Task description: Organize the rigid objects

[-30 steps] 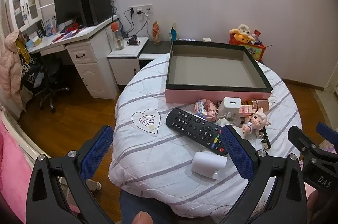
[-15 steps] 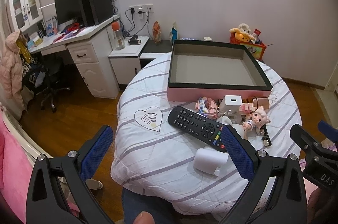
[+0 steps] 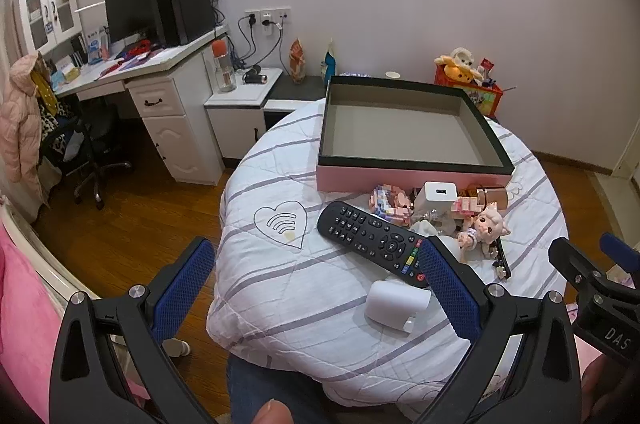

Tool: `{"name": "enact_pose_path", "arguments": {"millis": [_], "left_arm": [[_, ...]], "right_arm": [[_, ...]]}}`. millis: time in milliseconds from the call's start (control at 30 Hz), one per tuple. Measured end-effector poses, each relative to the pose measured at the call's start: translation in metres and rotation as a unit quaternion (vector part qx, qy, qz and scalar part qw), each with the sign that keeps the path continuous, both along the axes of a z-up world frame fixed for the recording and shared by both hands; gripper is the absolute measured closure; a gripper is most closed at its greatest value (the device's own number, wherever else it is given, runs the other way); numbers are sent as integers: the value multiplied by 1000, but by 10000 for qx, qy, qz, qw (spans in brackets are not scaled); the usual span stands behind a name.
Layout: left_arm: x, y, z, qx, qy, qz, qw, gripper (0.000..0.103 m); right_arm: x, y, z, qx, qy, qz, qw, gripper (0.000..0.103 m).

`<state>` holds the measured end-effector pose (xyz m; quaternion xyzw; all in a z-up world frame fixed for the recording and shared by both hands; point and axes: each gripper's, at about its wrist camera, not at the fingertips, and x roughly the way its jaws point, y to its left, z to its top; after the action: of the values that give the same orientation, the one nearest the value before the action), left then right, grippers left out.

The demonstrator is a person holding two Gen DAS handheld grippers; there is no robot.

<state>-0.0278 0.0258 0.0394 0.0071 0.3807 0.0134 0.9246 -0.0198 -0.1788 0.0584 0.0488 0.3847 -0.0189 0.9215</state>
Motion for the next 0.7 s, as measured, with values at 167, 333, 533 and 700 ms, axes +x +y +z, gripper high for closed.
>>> {"name": "enact_pose_path", "arguments": {"millis": [167,333,533,700], "left_arm": [[-1,4,1,-20,-25,32,10000,0],[-1,5,0,-27,-27,37,10000,0],[-1,5,0,-29,-22,40,10000,0],[-1,6,0,-39,-16,34,10000,0]], "right_arm": [[-1,2,2,-34,-14,3,10000,0],[0,4,4,-47,-14,18,10000,0],[-1,4,4,-34,-13,18,10000,0],[0,3,3,-27,-1,-13,10000,0]]}}
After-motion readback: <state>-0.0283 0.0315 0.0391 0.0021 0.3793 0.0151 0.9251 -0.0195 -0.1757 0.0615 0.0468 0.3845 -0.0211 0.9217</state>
